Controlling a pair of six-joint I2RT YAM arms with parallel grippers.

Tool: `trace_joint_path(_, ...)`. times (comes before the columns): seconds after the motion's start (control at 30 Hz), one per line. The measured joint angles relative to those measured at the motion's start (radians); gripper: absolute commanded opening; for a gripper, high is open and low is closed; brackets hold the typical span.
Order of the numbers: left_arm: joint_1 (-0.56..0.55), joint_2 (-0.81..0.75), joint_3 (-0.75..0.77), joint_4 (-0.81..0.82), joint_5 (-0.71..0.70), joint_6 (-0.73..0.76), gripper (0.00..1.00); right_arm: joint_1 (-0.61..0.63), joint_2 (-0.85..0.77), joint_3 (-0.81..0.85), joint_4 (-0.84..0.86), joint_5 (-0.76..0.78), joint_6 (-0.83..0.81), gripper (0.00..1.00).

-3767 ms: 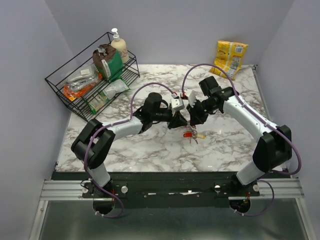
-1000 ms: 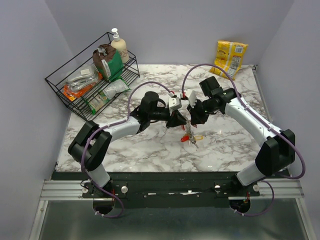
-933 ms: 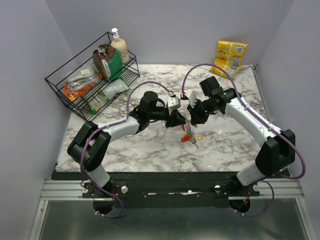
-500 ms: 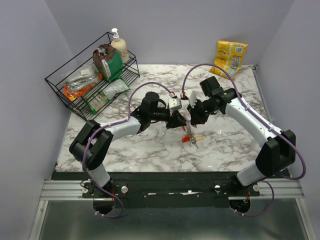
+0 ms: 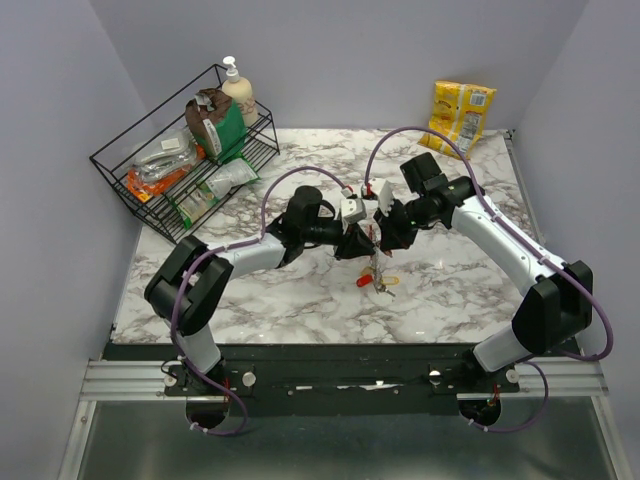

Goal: Remove the keys from the keyring
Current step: Remove the key from the keyring.

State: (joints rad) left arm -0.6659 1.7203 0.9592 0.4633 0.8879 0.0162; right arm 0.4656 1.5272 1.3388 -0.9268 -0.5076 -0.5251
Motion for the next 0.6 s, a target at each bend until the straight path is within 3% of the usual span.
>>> trace_joint_path(0.6,0.045,-0.049,-0.008,0.032,0.069,-0.039,0.29,0.0,-0.003,-0.009,0.005,-0.002,0.0,0.06)
